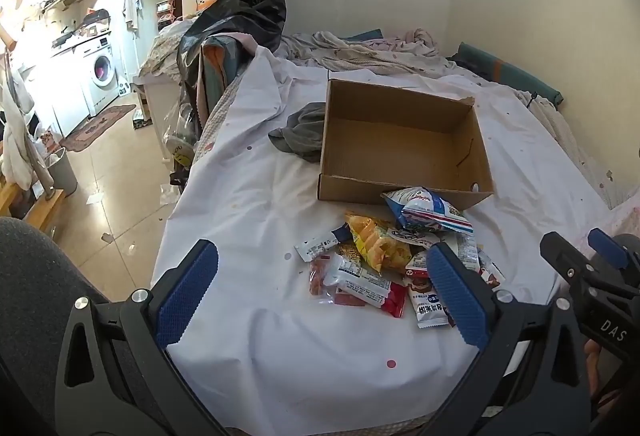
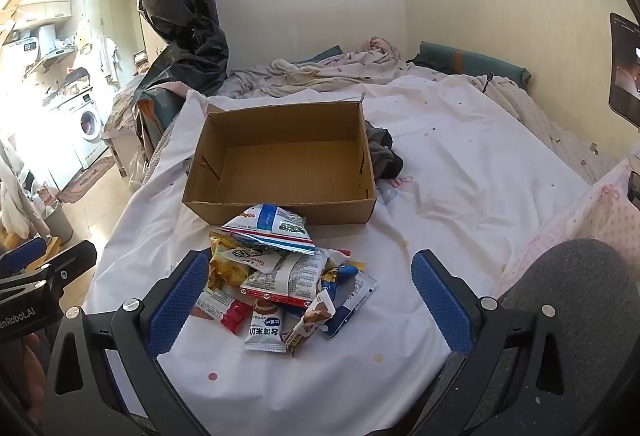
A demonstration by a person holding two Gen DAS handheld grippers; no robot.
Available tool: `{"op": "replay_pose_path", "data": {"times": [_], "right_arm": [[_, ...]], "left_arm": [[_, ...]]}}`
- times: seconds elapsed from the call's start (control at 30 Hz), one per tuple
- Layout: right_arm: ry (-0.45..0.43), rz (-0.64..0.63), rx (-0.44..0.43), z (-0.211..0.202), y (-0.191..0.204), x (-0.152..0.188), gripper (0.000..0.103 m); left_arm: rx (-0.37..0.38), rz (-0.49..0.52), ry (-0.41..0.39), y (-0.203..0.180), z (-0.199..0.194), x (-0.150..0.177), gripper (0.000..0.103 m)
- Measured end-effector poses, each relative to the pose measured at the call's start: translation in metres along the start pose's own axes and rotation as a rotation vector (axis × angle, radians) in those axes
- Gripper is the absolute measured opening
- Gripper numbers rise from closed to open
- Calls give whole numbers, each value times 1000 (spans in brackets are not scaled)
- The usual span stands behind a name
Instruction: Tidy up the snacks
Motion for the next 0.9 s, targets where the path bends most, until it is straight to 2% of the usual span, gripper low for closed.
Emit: {"op": "replay_pose_path", "data": {"times": [0.9], "right_arm": [[11,-3,2,4,4,5,103]], "left_arm": [[-4,-23,1,4,-1,1,103]]}}
Point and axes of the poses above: each gripper's, at about its wrist camera, not at the fingertips, and z roughly the way its jaws point, y to its left, x to its underside, the point moved 4 cm from there along z, roughly the way its jaws point, and after that the axes turned 8 degrees about x, right-handed, at the moved point
